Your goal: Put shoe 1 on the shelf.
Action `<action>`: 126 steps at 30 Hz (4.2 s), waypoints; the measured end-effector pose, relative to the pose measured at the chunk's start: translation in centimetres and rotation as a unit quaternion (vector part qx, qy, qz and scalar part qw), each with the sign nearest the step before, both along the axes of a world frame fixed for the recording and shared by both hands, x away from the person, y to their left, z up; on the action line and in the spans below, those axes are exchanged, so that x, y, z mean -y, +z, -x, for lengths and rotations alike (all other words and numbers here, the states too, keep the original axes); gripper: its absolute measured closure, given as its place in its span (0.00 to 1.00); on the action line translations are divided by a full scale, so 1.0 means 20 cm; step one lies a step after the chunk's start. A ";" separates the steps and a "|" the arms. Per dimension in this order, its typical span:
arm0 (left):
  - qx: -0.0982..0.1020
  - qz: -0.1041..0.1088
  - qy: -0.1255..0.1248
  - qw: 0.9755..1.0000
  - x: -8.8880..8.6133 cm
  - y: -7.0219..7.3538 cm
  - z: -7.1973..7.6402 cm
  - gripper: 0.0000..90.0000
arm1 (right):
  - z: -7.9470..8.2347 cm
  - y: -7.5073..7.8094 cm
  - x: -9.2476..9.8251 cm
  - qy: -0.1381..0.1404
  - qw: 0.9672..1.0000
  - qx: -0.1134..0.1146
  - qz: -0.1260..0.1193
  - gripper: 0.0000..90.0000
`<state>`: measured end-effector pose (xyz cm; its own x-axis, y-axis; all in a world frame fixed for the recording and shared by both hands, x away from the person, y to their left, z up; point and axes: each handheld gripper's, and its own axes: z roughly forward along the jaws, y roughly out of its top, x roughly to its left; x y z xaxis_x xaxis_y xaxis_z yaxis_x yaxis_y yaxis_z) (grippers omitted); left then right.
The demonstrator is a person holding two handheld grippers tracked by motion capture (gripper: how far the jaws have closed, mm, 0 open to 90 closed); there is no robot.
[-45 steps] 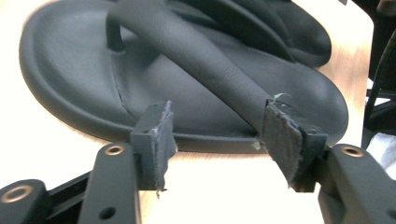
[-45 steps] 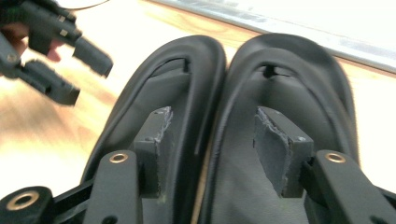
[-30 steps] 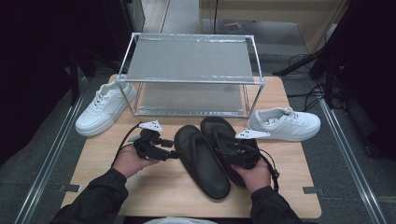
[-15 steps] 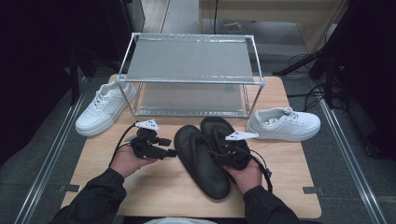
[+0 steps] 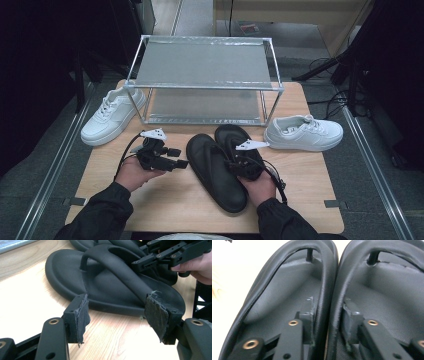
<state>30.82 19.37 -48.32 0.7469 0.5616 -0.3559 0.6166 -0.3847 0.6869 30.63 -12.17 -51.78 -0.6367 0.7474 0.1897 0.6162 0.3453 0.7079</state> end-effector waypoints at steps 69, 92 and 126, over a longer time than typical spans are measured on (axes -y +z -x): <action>0.079 0.001 0.014 0.997 -0.05 0.66 -0.60 1.00 | -0.63 0.08 -0.26 -0.092 0.996 0.013 -0.003 0.84; 0.071 -0.055 0.039 0.995 0.00 0.66 -0.87 1.00 | -0.73 0.08 -0.38 -0.100 0.995 0.015 -0.003 0.71; 0.078 -0.053 0.050 0.994 0.00 0.64 -0.87 1.00 | -0.30 0.18 -0.07 -0.017 0.999 0.028 -0.004 0.70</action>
<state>48.18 19.34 -35.55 0.7273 0.6636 -0.1751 0.5443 -0.4022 0.7362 36.60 -10.78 -48.12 -0.6208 0.7674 0.1603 0.5865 0.3189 0.7445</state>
